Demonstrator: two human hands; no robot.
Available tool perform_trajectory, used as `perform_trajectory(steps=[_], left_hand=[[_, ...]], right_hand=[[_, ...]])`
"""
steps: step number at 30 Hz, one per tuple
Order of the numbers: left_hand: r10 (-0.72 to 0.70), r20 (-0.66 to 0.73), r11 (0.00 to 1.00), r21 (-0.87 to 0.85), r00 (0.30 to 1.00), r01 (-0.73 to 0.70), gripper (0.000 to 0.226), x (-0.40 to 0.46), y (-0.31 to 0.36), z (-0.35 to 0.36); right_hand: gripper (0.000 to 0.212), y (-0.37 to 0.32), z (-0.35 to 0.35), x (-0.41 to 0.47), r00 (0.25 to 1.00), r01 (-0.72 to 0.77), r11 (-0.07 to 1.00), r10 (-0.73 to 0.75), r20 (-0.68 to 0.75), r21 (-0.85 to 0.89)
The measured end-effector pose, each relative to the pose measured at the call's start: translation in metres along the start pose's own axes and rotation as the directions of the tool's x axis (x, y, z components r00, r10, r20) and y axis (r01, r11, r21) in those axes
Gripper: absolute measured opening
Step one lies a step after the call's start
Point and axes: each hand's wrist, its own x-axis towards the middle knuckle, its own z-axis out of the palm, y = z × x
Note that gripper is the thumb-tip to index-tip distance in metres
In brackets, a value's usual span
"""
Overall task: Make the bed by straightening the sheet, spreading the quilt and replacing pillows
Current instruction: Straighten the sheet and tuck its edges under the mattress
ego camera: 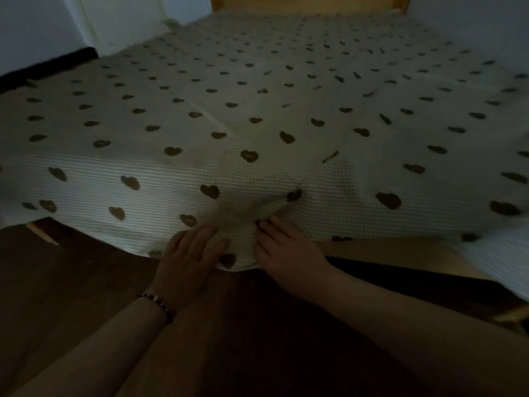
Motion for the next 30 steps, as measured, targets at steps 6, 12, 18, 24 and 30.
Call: perform_trajectory(steps=[6,12,18,24,30], left_hand=[[0.143,-0.022,0.99,-0.01,0.989,-0.144,0.034,0.03,0.036,0.006],[0.182,-0.203,0.981,-0.032,0.962,-0.192,0.028,0.079,0.079,-0.01],[0.281,-0.369,0.943,-0.063,0.886,-0.326,0.021,0.159,0.147,-0.022],[0.272,-0.413,0.935,-0.1,0.869,-0.34,0.016,0.194,0.177,-0.029],[0.114,-0.382,0.921,-0.305,0.917,-0.242,0.022,0.2,0.182,-0.047]], right_hand=[[0.017,0.033,-0.017,-0.025,0.949,-0.171,0.984,0.149,-0.278,-0.058],[0.037,0.064,-0.018,-0.072,0.836,-0.275,0.955,0.181,-0.518,-0.109],[0.057,0.103,-0.029,-0.13,0.841,-0.419,0.892,0.311,-0.442,-0.17],[0.084,0.123,-0.028,-0.202,0.858,-0.478,0.844,0.39,-0.333,-0.243],[0.088,0.149,-0.027,-0.222,0.842,-0.512,0.814,0.413,-0.347,-0.274]])
